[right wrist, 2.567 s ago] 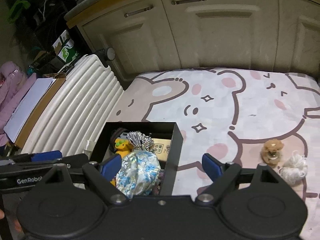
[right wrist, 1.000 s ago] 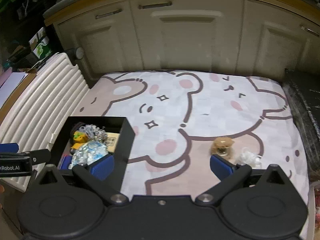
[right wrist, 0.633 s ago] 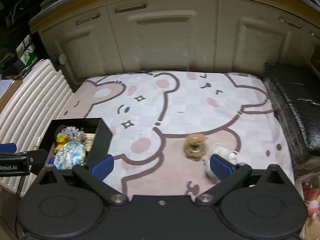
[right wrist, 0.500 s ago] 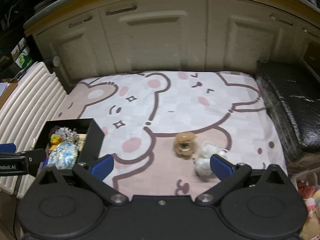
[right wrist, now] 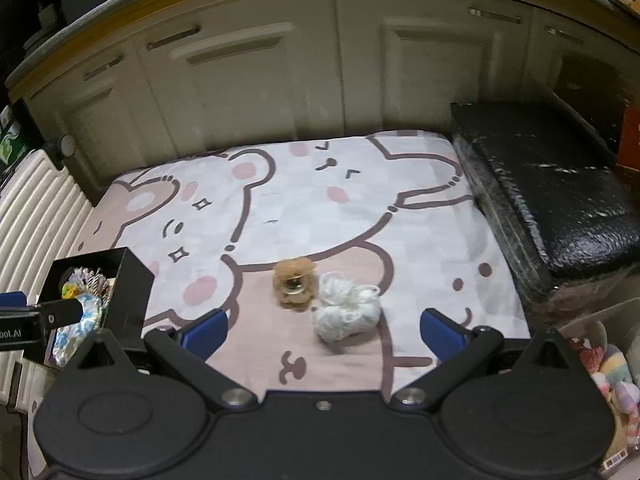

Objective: Organize objects
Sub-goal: 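Move both open tools toward the brown flower and white yarn bundle, then close the left tool on the brown flower while the right tool grasps the white yarn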

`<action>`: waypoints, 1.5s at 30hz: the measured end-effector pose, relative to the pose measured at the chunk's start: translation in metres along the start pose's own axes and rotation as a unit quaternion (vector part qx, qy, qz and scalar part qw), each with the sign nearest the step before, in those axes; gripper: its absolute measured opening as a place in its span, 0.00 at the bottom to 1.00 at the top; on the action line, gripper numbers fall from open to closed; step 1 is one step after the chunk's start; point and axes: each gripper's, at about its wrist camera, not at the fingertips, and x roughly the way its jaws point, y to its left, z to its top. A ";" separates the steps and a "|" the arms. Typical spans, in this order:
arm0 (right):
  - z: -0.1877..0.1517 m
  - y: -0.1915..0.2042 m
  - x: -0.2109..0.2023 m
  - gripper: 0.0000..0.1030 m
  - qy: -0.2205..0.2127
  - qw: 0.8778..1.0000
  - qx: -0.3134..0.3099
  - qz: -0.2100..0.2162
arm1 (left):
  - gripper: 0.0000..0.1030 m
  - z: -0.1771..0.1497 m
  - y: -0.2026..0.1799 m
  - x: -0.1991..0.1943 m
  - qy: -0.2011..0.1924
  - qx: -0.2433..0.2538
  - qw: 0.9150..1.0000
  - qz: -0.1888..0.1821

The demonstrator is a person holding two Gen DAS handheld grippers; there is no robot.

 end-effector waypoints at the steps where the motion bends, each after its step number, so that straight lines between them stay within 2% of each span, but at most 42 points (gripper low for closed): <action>1: 0.000 -0.003 0.000 1.00 0.000 1.000 0.002 0.000 | 1.00 0.000 -0.003 0.001 0.000 0.000 1.000 -0.002; 13: 0.003 -0.029 0.016 1.00 0.011 0.998 0.067 0.009 | 1.00 0.006 -0.016 0.014 -0.020 -0.006 1.000 -0.019; 24: 0.004 -0.060 0.057 1.00 0.059 0.979 0.192 0.033 | 1.00 0.013 -0.033 0.037 -0.036 0.000 0.998 -0.057; 29: 0.004 -0.059 0.079 0.99 0.078 0.976 0.200 0.038 | 1.00 0.015 -0.045 0.053 -0.037 0.018 0.997 -0.070; 35: 0.009 -0.056 0.103 0.89 0.099 0.975 0.195 0.039 | 1.00 0.016 -0.056 0.075 -0.035 0.044 0.996 -0.074; 38: 0.011 -0.054 0.112 0.88 0.100 0.977 0.184 0.030 | 1.00 0.015 -0.060 0.085 -0.037 0.052 0.995 -0.081; 42: 0.008 -0.057 0.129 0.80 0.117 0.972 0.202 0.037 | 1.00 0.014 -0.065 0.100 -0.028 0.055 0.993 -0.099; 45: 0.008 -0.057 0.143 0.79 0.126 0.969 0.208 0.040 | 1.00 0.011 -0.071 0.109 -0.022 0.074 0.991 -0.110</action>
